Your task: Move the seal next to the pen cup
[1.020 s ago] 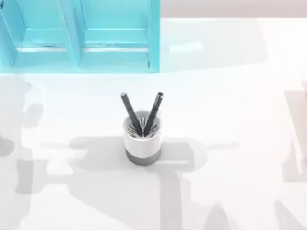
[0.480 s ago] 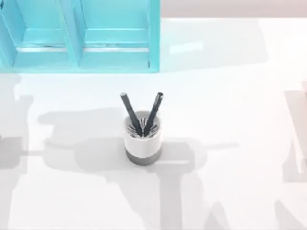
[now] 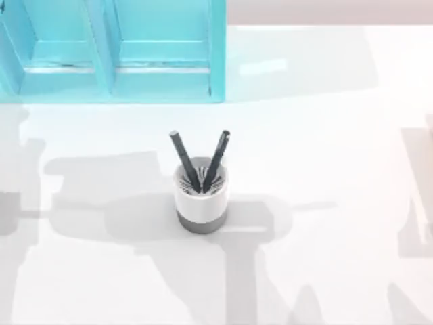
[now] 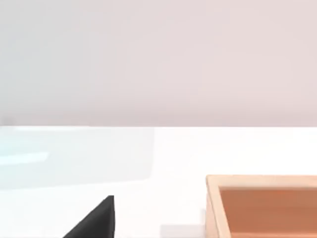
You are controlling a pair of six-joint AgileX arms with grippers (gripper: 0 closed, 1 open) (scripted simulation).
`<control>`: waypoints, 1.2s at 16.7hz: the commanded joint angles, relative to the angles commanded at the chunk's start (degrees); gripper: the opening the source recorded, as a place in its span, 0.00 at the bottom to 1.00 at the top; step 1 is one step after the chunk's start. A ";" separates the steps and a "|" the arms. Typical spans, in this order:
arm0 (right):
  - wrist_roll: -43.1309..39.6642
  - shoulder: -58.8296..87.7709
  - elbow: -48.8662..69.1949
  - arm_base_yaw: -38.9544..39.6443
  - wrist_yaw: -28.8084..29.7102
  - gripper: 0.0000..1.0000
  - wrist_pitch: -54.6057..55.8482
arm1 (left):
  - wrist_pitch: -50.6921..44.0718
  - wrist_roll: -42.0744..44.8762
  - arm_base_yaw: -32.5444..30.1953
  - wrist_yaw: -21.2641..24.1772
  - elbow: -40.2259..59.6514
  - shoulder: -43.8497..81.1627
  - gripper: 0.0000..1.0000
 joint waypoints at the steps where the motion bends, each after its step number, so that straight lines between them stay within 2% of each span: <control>1: 0.00 0.00 0.00 0.00 0.00 1.00 0.00 | 2.42 0.04 0.04 0.00 -1.86 0.46 1.00; 6: 0.00 0.00 0.00 0.00 0.00 1.00 0.00 | 15.32 0.31 0.24 0.02 -11.59 3.12 1.00; 12: 0.00 0.00 0.00 0.00 0.00 1.00 0.00 | 17.28 0.37 0.30 0.02 -13.36 3.70 1.00; 20: 0.00 0.00 0.00 0.00 0.00 1.00 0.00 | 17.28 0.37 0.30 0.02 -13.36 3.70 0.40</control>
